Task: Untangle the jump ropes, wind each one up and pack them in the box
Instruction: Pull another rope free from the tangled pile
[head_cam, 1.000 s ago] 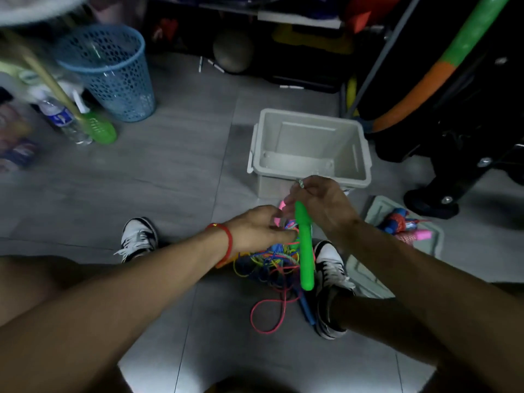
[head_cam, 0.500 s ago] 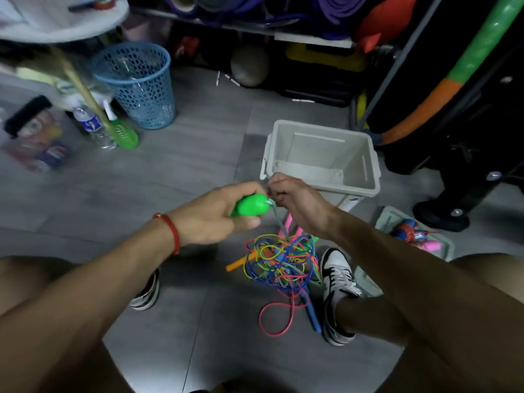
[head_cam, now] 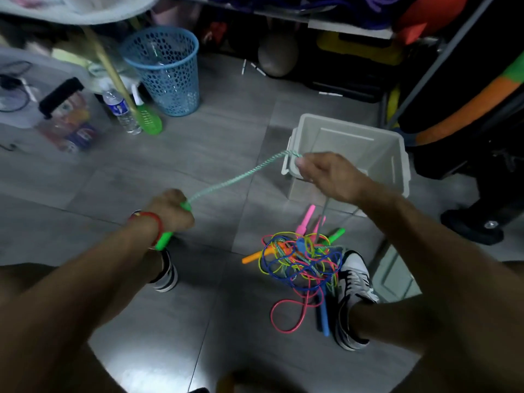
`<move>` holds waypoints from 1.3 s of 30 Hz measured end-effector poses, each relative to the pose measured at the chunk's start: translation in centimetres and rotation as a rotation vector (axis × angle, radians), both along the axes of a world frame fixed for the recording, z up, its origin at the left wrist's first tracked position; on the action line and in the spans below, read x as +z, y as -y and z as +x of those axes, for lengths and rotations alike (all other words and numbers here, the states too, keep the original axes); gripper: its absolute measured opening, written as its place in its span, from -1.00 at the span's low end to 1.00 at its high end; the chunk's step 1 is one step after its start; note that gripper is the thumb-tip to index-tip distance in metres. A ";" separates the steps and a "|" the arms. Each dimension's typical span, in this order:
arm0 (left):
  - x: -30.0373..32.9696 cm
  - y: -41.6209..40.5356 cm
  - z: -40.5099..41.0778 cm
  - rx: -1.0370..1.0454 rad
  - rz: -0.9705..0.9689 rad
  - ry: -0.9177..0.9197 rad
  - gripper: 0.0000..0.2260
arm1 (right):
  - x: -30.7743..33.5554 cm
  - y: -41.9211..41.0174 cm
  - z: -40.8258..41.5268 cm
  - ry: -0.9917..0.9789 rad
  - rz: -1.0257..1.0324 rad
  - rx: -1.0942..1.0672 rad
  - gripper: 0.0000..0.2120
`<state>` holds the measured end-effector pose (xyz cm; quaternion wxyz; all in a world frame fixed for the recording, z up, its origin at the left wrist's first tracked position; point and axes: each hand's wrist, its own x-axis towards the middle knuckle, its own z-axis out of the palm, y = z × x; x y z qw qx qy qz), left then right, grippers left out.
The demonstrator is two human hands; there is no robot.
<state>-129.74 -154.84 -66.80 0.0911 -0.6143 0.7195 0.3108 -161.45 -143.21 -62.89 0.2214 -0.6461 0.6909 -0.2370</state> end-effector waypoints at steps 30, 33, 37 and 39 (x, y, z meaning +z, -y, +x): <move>1.8 -3.9 -0.2 -0.558 0.239 -0.006 -0.32 | 4.5 -4.1 2.6 -0.209 0.043 0.245 -0.76; 3.6 -6.5 -3.8 -0.465 0.347 -0.570 -0.36 | 4.6 -4.4 5.8 -0.342 -0.078 0.336 -0.70; 5.7 -6.2 -4.6 -0.562 0.146 -0.622 -0.76 | 2.8 -3.4 5.6 -0.286 -0.008 0.274 -0.71; 6.8 -4.5 -3.2 -0.472 0.065 -0.687 -0.74 | -0.4 -3.6 3.4 -0.177 0.196 0.334 -0.68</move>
